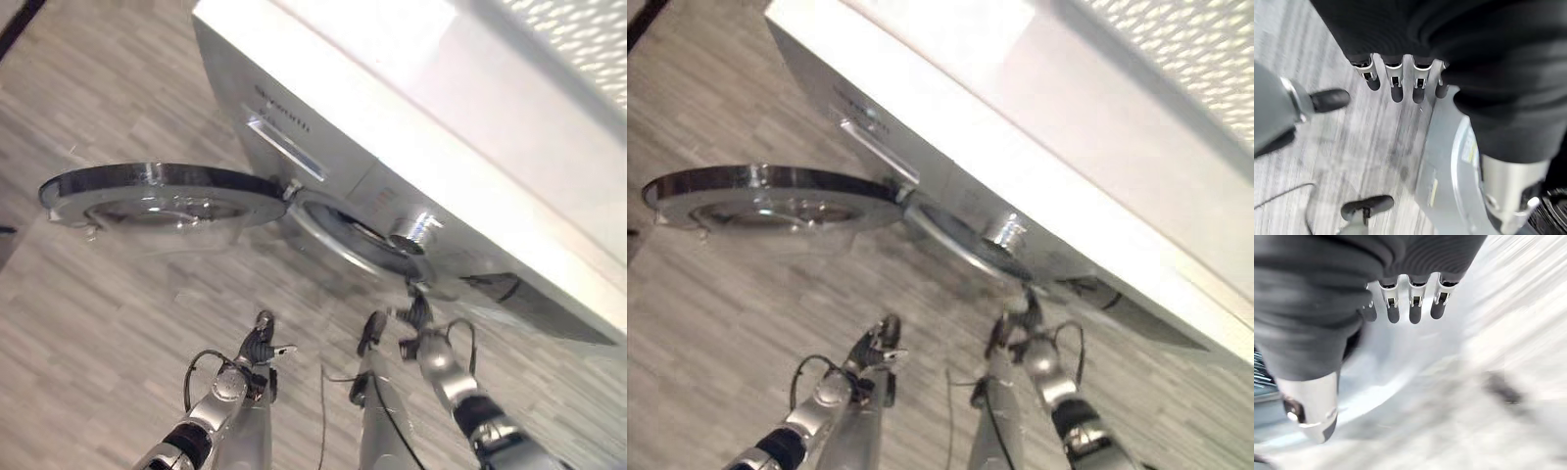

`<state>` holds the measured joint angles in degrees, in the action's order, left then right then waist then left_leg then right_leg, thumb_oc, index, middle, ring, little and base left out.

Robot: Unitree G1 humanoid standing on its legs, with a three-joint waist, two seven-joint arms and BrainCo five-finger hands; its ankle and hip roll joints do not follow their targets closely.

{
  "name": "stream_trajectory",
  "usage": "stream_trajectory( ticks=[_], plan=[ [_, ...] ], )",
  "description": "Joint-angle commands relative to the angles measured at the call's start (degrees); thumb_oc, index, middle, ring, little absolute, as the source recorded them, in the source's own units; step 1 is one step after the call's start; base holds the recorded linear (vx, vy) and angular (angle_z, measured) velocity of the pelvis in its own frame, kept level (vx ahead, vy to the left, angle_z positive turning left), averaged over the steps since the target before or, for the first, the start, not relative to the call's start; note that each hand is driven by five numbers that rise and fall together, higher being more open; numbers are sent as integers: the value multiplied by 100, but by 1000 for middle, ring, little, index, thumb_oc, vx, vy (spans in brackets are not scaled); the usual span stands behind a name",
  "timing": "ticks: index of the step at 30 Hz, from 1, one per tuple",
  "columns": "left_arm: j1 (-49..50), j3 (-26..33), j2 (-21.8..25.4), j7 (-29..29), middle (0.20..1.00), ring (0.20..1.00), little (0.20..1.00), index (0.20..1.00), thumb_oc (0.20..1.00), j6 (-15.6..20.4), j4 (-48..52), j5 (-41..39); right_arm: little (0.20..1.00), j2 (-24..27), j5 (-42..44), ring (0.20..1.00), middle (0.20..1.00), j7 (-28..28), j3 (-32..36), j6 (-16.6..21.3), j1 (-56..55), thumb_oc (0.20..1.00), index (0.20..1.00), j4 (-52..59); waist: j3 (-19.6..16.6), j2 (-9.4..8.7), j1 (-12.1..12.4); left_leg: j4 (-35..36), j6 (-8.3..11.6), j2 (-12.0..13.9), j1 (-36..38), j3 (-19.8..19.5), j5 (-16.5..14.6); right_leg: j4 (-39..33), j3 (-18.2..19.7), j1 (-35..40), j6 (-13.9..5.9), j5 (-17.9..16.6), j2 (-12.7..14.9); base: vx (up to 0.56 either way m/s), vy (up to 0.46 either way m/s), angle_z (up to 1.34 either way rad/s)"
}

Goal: Grab the laundry basket,head to the washer,open it,put in the laundry and shut it.

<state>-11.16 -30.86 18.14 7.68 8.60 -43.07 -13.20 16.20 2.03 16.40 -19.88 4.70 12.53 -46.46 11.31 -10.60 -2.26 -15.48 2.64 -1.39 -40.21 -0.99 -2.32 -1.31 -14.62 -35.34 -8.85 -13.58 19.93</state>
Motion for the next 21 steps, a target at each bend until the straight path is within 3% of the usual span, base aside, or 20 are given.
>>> stream_trajectory(
  ticks=[1, 2, 5, 10, 16, 18, 21],
  plan=[
    [282, -43, -208, -101, 1000, 1000, 1000, 1000, 1000, 101, 284, 219, 1000, 526, -183, 1000, 1000, -97, 119, 84, 271, 1000, 1000, 220, 258, 565, 63, 149, 292, 261, 21, -360, -287, 242, 156, 463, -544, 418, 91, -90, 45, -6],
    [310, -119, -149, -109, 1000, 1000, 1000, 1000, 1000, 82, 194, 537, 1000, 440, -617, 1000, 1000, -339, -182, -76, 14, 1000, 1000, -287, 259, 458, 8, 38, 244, 189, 106, -338, -208, 233, 164, 586, -523, 295, 150, -77, 68, -7],
    [422, -103, -31, -196, 1000, 1000, 1000, 1000, 1000, 16, 60, 855, 1000, 439, -1056, 1000, 1000, -526, -244, -257, -317, 1000, 1000, -790, 191, 401, -3, -57, 199, 127, 577, -270, -353, 208, 170, 1115, -552, 299, 199, 16, 83, 2],
    [524, 103, 5, -230, 1000, 1000, 1000, 1000, 1000, -54, -240, 1099, 1000, 303, -916, 1000, 1000, -742, -25, -467, -302, 1000, 1000, -1908, 114, 386, 64, -267, 77, 37, 1171, -138, -629, 122, 191, 1710, -579, 272, 263, 61, 51, -7],
    [406, 325, -189, -187, 1000, 1000, 1000, 1000, 1000, -130, -873, 1461, 1000, 373, -406, 1000, 1000, -827, 787, -596, -302, 1000, 1000, -2888, -149, 527, 90, -73, -151, -93, 2097, 21, -809, 195, 289, 2231, -615, 215, 385, 96, 70, -23],
    [377, 353, -238, -196, 1000, 1000, 1000, 1000, 1000, -149, -988, 1511, 1000, 403, -360, 1000, 1000, -813, 911, -599, -327, 1000, 1000, -2997, -197, 552, 70, 70, -181, -115, 2264, 38, -755, 254, 297, 2271, -615, 180, 418, 60, 34, -4],
    [231, 407, -419, -38, 1000, 1000, 1000, 1000, 1000, -216, -1438, 1703, 1000, 375, -138, 1000, 1000, -823, 1198, -622, -377, 1000, 1000, -3237, -324, 737, 10, 668, -224, -41, 2945, 169, -549, 514, 185, 2378, -615, -79, 382, 26, 31, -21]
  ],
)
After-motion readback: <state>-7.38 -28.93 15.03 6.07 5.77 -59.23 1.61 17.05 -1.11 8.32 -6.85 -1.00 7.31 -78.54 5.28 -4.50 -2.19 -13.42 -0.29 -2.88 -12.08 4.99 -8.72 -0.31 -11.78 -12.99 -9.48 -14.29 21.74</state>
